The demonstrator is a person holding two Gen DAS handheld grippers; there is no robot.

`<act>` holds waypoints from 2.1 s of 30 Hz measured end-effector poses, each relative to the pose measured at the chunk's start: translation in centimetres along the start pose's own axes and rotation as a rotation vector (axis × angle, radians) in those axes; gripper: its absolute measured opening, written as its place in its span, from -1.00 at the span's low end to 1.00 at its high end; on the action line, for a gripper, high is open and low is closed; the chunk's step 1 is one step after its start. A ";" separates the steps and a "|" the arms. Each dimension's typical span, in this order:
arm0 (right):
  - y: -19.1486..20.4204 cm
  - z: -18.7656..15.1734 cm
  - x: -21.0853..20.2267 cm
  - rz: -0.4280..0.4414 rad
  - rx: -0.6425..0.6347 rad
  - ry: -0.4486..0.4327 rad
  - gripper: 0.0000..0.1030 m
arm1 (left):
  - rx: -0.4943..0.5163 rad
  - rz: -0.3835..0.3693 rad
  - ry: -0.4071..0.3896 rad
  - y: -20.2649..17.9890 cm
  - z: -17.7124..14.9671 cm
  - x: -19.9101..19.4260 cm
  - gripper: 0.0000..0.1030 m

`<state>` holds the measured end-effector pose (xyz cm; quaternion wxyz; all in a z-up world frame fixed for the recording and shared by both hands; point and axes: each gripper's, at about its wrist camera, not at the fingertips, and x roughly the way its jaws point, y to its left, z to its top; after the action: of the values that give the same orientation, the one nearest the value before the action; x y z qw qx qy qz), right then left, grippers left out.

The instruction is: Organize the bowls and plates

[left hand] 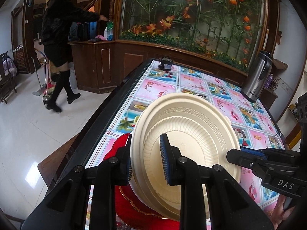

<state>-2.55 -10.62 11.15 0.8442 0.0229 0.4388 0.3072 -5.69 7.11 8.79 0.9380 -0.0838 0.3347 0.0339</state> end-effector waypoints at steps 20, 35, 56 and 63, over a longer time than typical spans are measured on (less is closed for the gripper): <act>0.1 -0.1 0.7 -0.022 -0.013 0.004 -0.63 | 0.001 0.017 -0.001 0.8 -0.2 0.4 -0.56; -0.3 -0.4 0.7 -0.020 -0.007 -0.001 -0.54 | 0.003 0.025 -0.004 0.9 -0.1 0.3 -0.56; -0.7 -0.7 0.4 -0.013 0.005 -0.003 -0.45 | 0.023 0.059 -0.013 0.5 -0.5 -0.1 -0.56; -0.4 -1.2 0.5 -0.011 0.002 0.003 -0.45 | 0.037 0.072 -0.016 0.1 -0.8 0.0 -0.52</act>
<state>-3.07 -10.93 9.91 0.8450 0.0208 0.4406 0.3023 -6.16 7.04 8.21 0.9402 -0.0540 0.3307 0.0620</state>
